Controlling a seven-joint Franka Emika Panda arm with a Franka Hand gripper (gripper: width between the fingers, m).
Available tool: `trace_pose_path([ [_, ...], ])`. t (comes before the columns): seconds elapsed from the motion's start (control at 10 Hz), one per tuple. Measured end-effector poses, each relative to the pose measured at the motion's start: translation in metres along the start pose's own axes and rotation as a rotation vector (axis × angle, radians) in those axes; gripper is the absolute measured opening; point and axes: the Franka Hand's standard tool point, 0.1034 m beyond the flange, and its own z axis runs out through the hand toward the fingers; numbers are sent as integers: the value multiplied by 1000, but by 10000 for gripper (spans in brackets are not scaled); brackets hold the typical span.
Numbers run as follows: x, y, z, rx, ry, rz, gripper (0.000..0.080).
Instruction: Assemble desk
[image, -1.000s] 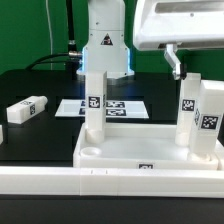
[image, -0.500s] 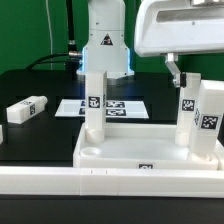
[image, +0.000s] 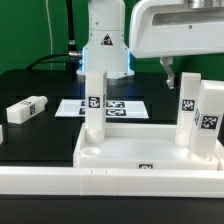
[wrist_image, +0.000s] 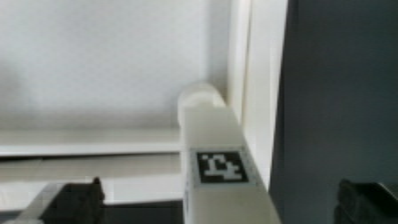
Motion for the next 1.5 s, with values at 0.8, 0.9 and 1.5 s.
trace_pose_path([
  [0.8,25,8,4,-14,27,22,649],
  [0.9,25,3,6,-12,26,29,649],
  [1.5,25,-3,11,-12,21,38,289],
])
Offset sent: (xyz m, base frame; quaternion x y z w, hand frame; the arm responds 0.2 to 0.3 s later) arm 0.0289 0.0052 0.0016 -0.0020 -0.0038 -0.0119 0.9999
